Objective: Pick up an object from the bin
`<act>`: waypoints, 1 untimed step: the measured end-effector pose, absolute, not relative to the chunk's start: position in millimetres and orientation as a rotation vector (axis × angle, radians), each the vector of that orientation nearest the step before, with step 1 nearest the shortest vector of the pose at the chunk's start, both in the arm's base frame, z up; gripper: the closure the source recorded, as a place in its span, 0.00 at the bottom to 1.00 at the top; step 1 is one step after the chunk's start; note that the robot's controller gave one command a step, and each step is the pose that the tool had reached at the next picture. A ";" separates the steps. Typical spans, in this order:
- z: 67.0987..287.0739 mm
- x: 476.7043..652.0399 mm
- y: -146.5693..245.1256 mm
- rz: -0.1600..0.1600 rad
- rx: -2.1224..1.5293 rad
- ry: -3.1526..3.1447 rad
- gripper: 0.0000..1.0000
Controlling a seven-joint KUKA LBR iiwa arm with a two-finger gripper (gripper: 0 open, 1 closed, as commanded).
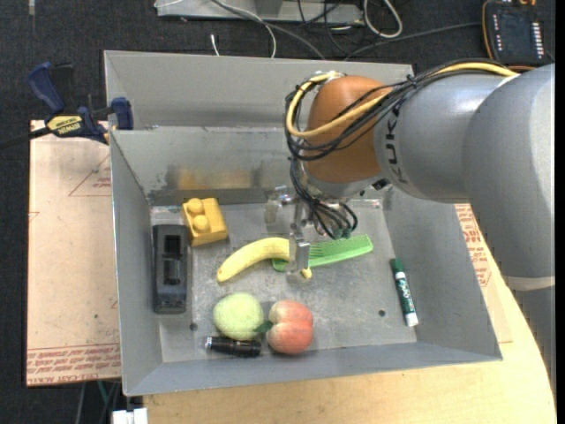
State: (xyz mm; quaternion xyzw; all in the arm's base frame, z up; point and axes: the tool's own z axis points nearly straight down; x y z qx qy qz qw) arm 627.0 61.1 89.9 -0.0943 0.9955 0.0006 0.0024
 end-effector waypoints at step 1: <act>158.7 607.8 102.4 0.001 -0.286 3.108 0.00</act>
Offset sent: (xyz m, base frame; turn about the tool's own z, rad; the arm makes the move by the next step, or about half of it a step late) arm -0.0059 0.0073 -0.0171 -0.0127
